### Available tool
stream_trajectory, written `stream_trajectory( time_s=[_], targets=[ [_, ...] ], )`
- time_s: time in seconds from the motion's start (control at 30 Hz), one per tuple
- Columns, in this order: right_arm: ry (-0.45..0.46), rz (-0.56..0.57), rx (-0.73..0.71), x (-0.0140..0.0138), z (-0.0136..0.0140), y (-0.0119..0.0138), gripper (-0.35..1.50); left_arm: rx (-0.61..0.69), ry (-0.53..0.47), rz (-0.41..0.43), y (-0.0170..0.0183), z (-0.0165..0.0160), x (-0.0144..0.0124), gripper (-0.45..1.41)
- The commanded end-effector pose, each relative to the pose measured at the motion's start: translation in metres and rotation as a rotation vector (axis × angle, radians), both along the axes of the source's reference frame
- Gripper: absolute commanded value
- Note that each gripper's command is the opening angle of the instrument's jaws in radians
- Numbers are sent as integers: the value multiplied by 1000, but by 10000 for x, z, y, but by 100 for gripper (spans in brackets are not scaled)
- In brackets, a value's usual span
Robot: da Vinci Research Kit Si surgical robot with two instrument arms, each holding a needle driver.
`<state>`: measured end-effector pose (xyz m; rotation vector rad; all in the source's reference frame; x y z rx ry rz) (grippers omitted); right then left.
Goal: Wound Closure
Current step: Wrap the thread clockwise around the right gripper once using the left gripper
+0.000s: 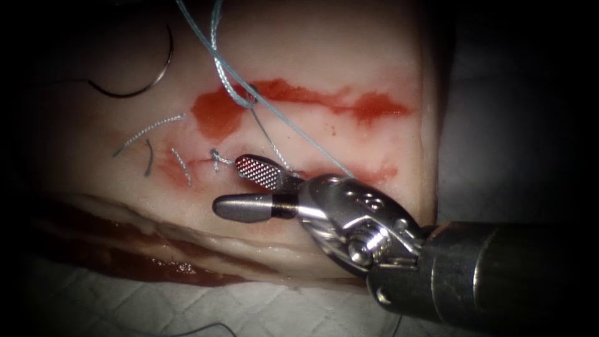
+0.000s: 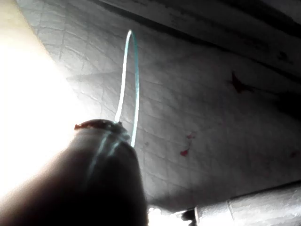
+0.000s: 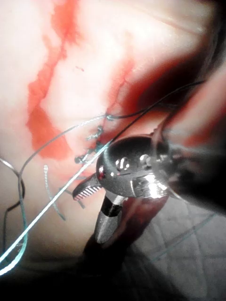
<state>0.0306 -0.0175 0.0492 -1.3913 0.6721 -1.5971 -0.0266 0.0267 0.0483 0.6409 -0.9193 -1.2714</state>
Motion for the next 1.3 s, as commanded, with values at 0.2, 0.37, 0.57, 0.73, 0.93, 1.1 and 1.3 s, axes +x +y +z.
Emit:
stream_trajectory(
  time_s=[0.2, 0.37, 0.57, 0.73, 0.93, 1.1, 1.3],
  targets=[
    [-112, 158, -32, 6, 14, 29, 111, 73, -68, -13, -14, 1, -16, -45],
    [-125, 279, -35, -1, 21, 57, 94, 144, -117, -12, -33, 5, -15, -45],
    [41, 371, -8, -4, 30, 71, 98, 202, -124, -22, -69, 20, -6, -45],
    [142, 363, 18, 4, 29, 71, 99, 234, -119, -42, -101, 45, 6, -45],
    [209, 363, 50, 9, 27, 69, 104, 219, -73, -93, -115, 68, 28, -45],
    [245, 368, 97, 4, 26, 71, 104, 187, -23, -148, -118, 77, 45, -45],
    [275, 389, 107, 1, 24, 71, 104, 168, 26, -176, -129, 91, 54, -45]
  ],
)
